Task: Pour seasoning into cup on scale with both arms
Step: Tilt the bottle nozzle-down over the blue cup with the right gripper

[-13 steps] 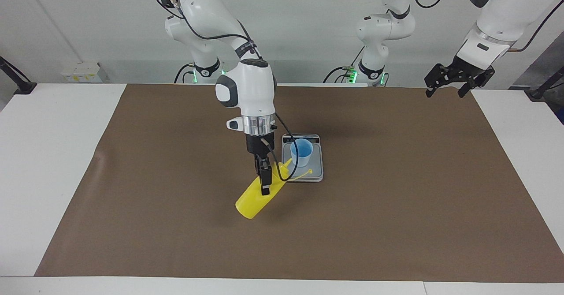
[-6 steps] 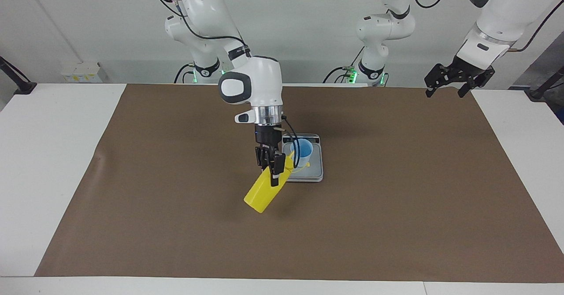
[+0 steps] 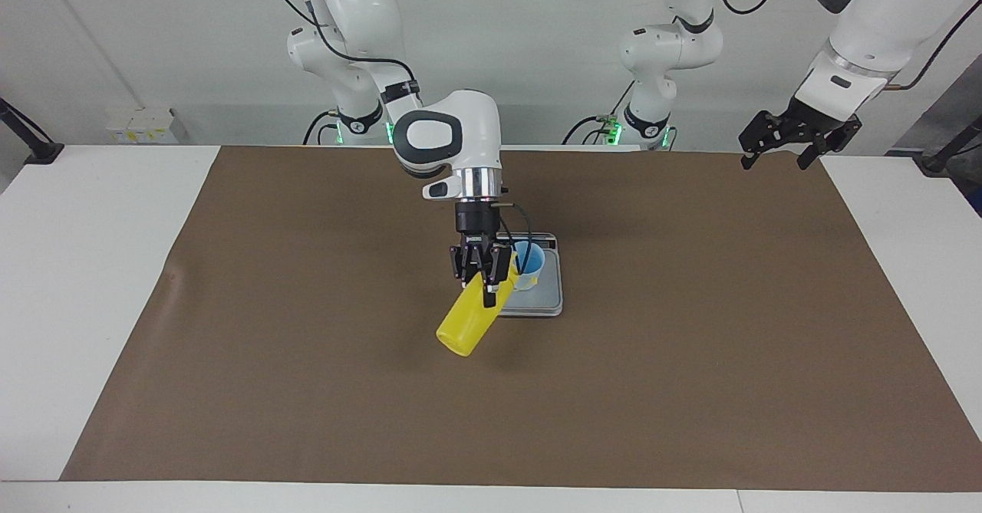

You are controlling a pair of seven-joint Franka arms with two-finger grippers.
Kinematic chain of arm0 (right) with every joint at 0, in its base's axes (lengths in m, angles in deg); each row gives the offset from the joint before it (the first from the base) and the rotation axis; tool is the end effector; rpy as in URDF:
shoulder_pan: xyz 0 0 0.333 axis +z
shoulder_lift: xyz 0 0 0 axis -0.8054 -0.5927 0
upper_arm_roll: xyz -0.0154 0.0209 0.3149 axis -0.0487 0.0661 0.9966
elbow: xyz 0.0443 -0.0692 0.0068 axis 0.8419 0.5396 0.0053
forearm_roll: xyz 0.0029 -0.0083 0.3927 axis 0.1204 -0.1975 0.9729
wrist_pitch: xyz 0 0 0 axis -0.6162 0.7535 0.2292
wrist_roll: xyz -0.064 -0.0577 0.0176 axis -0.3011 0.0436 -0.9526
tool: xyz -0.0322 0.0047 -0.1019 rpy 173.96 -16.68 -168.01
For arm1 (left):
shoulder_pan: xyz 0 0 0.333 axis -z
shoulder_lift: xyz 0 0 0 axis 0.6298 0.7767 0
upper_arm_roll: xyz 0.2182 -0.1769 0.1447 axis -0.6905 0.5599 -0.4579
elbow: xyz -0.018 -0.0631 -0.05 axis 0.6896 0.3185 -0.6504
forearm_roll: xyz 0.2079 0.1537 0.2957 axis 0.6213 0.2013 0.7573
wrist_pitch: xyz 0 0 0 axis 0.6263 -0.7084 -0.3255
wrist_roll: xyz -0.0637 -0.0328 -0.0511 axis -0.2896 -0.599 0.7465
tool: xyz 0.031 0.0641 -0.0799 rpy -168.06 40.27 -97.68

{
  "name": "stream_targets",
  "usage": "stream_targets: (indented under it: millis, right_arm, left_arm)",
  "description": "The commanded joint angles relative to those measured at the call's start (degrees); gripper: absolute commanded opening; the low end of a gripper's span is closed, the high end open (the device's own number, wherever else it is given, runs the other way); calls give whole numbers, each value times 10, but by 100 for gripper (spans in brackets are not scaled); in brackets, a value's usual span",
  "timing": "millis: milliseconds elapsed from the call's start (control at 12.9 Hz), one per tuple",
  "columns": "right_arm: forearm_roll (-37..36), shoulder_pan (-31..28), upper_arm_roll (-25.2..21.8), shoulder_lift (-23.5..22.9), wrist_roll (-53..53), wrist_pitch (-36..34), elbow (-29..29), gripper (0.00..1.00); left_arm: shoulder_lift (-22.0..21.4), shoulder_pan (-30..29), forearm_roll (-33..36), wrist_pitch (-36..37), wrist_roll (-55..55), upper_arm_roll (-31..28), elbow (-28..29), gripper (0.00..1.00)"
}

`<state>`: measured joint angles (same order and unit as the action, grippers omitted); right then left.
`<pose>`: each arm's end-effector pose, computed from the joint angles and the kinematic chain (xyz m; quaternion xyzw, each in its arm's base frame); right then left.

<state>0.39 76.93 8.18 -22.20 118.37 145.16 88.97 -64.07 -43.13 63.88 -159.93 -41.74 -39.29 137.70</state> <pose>0.5551 0.3367 0.3911 -0.8072 0.3662 -0.4123 0.2108 0.5377 -0.0379 0.6361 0.9994 -0.0213 -0.0235 0.0098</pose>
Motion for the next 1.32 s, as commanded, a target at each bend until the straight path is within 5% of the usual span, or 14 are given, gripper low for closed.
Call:
stream_targets:
  millis: [0,387,619,1238]
  right_arm:
    - [-55,0,-3,19,18,2,11,0]
    - [-116,3,-3,6,32,-9,-7,0]
    - [-252,11,-1,-11,117,-42,-23,0]
    - [-347,57,4,-28,202,-171,-23,0]
  left_arm:
    - [-8,-6,8,6,6,4,7,100]
    - [-8,-6,8,6,6,4,9,100]
    - [-8,-6,8,6,6,4,9,100]
    - [-8,-6,8,6,6,4,7,100]
